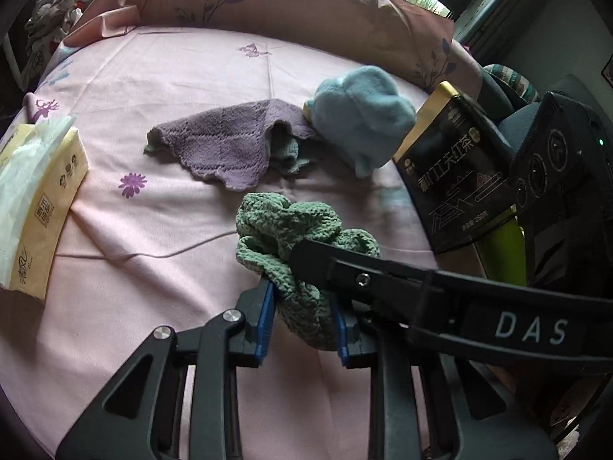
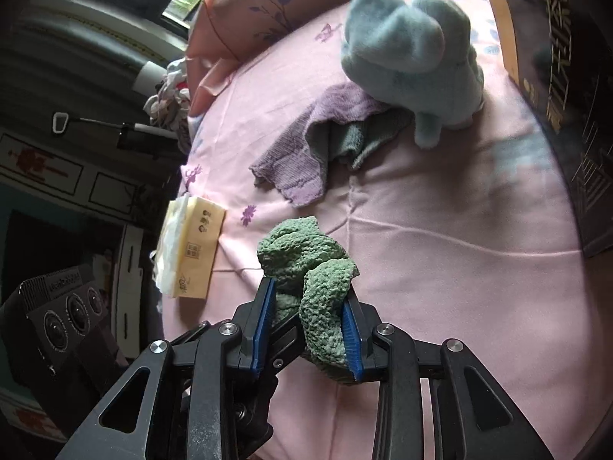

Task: Organize soft objects
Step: 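Carry the green cloth with the right gripper over the green box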

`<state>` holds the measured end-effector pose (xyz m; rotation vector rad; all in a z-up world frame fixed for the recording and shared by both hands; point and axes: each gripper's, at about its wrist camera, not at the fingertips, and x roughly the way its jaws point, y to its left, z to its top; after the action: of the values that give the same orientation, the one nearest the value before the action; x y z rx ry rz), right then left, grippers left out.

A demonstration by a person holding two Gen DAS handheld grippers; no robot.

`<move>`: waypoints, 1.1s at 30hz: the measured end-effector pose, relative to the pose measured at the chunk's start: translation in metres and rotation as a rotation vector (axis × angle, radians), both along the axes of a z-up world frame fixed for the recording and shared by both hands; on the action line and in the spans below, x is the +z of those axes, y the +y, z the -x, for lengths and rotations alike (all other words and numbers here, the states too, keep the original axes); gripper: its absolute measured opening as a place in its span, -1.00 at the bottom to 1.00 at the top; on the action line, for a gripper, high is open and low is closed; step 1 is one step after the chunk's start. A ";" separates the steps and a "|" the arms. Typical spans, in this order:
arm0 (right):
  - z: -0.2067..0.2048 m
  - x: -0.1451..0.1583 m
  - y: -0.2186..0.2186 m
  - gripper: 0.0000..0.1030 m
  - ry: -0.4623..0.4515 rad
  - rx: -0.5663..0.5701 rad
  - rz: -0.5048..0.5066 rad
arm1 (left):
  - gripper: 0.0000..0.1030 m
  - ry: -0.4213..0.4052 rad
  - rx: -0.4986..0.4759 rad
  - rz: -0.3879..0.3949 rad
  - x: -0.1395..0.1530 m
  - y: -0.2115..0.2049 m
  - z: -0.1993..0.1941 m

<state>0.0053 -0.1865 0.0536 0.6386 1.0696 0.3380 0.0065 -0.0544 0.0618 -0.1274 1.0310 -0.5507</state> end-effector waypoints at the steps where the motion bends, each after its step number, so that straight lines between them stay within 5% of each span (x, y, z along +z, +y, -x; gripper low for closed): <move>1: 0.003 0.009 -0.003 -0.31 -0.031 -0.004 0.007 | -0.55 -0.018 -0.003 0.020 0.008 -0.002 0.002; 12: 0.079 0.101 -0.110 -0.31 -0.374 -0.295 -0.034 | -0.55 -0.278 -0.188 0.170 0.102 -0.097 0.037; 20: 0.144 0.107 -0.200 -0.31 -0.465 -0.631 0.043 | -0.51 -0.291 -0.448 0.202 0.110 -0.205 0.060; 26: 0.162 0.105 -0.234 -0.31 -0.500 -0.764 0.063 | -0.48 -0.230 -0.521 0.237 0.101 -0.250 0.055; 33: 0.173 0.098 -0.249 -0.30 -0.466 -0.875 0.132 | 0.22 -0.222 -0.482 0.173 0.088 -0.271 0.051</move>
<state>-0.1676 -0.4359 0.1514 0.7961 0.2980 -0.3357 -0.0444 -0.3258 0.1498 0.0327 0.7938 -1.0688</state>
